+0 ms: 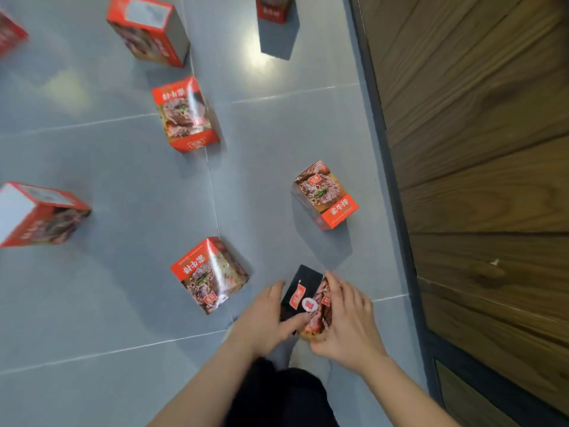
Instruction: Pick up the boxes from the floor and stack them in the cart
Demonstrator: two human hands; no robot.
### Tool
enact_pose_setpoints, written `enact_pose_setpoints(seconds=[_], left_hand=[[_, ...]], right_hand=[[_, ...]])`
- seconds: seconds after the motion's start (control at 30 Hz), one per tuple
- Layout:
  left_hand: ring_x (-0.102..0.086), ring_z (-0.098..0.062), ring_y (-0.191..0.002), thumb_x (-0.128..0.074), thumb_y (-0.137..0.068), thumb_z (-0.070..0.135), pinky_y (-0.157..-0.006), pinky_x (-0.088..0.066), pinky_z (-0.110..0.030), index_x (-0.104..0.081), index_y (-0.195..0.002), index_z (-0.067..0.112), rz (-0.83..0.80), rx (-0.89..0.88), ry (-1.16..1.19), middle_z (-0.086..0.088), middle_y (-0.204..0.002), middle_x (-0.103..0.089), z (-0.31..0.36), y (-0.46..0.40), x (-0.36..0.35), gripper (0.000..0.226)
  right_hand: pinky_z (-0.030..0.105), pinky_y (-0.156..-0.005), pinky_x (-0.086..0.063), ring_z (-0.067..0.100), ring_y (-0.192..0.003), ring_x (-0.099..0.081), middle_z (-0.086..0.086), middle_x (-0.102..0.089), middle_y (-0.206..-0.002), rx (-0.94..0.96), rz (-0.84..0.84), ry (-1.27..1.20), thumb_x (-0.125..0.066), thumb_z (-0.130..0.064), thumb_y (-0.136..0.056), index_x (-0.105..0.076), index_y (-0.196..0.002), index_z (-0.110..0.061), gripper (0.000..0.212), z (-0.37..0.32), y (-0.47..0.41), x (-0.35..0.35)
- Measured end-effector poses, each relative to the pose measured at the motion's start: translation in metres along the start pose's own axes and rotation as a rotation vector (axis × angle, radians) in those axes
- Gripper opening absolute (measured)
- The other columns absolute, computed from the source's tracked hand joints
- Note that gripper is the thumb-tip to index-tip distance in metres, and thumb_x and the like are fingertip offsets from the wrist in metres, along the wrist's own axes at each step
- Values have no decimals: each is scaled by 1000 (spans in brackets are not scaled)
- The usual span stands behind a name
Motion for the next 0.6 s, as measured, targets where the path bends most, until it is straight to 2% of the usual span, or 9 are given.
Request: enact_pose_setpoints(seconds=[0.1, 0.2, 0.33, 0.43, 0.53, 0.6], left_hand=[[-57, -8, -106, -65, -74, 60, -91, -49, -34, -40, -129, 31, 71, 39, 217, 9, -116, -58, 6, 16, 37, 66], [-61, 0, -94, -70, -74, 55, -81, -54, -32, -44, -123, 31, 154, 47, 312, 12, -107, -62, 4, 32, 77, 60], [-54, -2, -104, -59, -74, 64, -88, -48, -31, -37, -130, 33, 312, 81, 209, 16, -117, -55, -14, 47, 117, 67], [-55, -8, -103, -54, -71, 68, -87, -47, -32, -39, -128, 30, 382, 128, 175, 13, -113, -55, -32, 36, 139, 70], [-53, -18, -103, -52, -65, 69, -87, -44, -33, -41, -127, 22, 426, 157, 96, 2, -111, -54, -51, 3, 153, 78], [-53, -22, -104, -59, -69, 65, -89, -46, -37, -38, -130, 22, 435, 171, 63, -3, -115, -52, -64, -23, 155, 77]], right_hand=[[43, -102, -37, 23, -124, -43, 4, -45, -135, 93, 12, -54, -64, -63, -46, -13, -146, -20, 120, -48, -8, 29], [41, -105, -34, 20, -129, -38, 2, -39, -140, 173, -37, -78, -66, -70, -48, -10, -147, -22, 123, -84, -19, 48], [36, -114, -23, 14, -138, -25, -5, -24, -150, 297, -143, -128, -65, -75, -56, -8, -149, -28, 118, -114, -43, 73], [37, -115, -16, 15, -144, -14, -3, -17, -155, 169, -106, -182, -73, -62, -66, -9, -151, -24, 113, -89, -85, 88], [39, -116, -16, 21, -144, -15, 4, -19, -155, 44, 2, -112, -73, -51, -73, -11, -151, -22, 104, -48, -130, 88], [40, -115, -17, 25, -143, -18, 6, -21, -155, -22, 52, -36, -73, -49, -74, -13, -150, -22, 101, -22, -156, 81]])
Point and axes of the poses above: each hand's wrist, its own y-axis away from the middle knuckle, its own x-axis out of the back of the hand, z = x × y, the point moved 8 cm from there along -y, towards the middle knuckle
